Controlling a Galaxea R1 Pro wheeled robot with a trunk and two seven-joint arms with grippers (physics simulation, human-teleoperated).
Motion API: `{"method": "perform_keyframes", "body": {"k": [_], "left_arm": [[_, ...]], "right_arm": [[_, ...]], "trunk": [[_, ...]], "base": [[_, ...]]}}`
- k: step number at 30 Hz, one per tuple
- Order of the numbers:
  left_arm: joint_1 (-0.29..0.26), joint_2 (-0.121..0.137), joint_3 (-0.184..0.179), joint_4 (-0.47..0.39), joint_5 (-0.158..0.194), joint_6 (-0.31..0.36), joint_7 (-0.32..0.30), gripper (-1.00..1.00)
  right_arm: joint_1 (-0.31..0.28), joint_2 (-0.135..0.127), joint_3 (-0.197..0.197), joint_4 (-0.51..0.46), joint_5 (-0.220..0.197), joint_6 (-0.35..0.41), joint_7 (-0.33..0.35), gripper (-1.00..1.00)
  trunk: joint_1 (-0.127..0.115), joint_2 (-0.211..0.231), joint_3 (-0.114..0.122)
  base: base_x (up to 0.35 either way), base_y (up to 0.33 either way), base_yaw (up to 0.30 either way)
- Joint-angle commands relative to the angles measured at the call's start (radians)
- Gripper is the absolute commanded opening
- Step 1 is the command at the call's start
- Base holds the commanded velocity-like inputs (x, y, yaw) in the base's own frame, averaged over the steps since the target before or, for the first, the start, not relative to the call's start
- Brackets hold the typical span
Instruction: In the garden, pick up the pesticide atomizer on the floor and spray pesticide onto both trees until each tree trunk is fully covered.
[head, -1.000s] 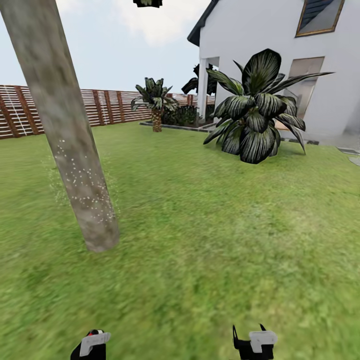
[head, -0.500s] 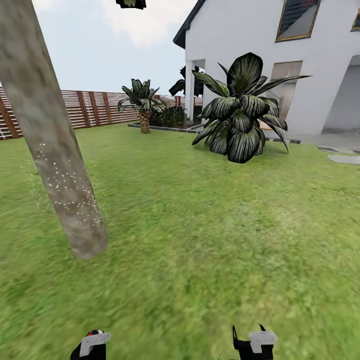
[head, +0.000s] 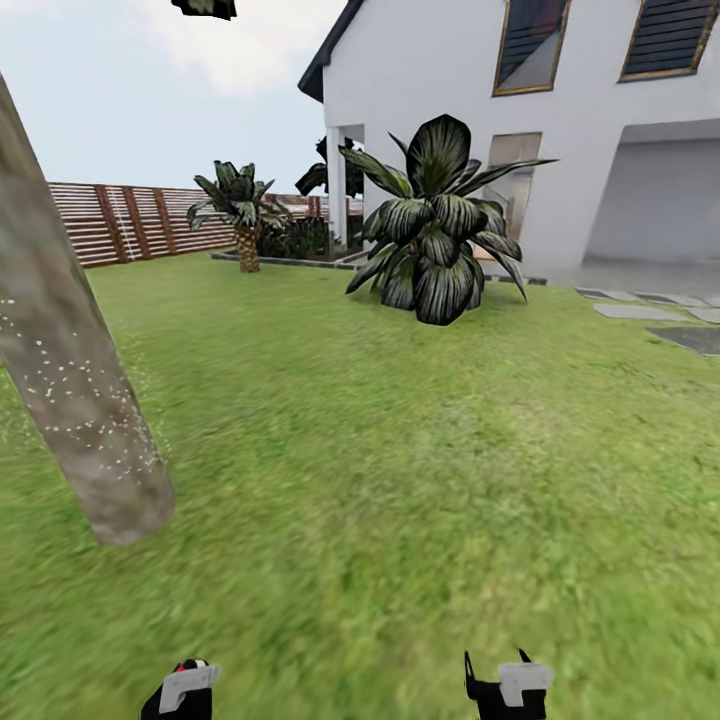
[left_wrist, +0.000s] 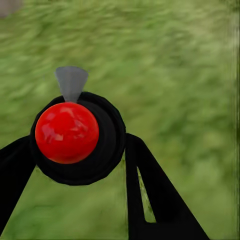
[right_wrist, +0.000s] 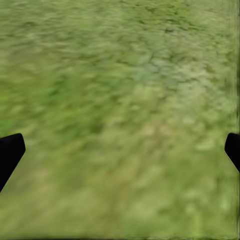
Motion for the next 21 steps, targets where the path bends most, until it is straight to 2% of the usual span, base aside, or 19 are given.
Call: {"method": "perform_keyframes", "body": {"k": [1,21], "left_arm": [[0.0,0.0,0.0,0.0,0.0,0.0,0.0,-1.0],[0.0,0.0,0.0,0.0,-0.002,0.0,0.0,-1.0]], "right_arm": [[0.0,0.0,0.0,0.0,0.0,0.0,0.0,1.0],[0.0,0.0,0.0,0.0,0.001,0.0,0.0,1.0]], "trunk": [[0.0,0.0,0.001],[0.0,0.0,0.018]], "base": [[0.0,0.0,-0.261],[0.0,0.0,-0.261]]}}
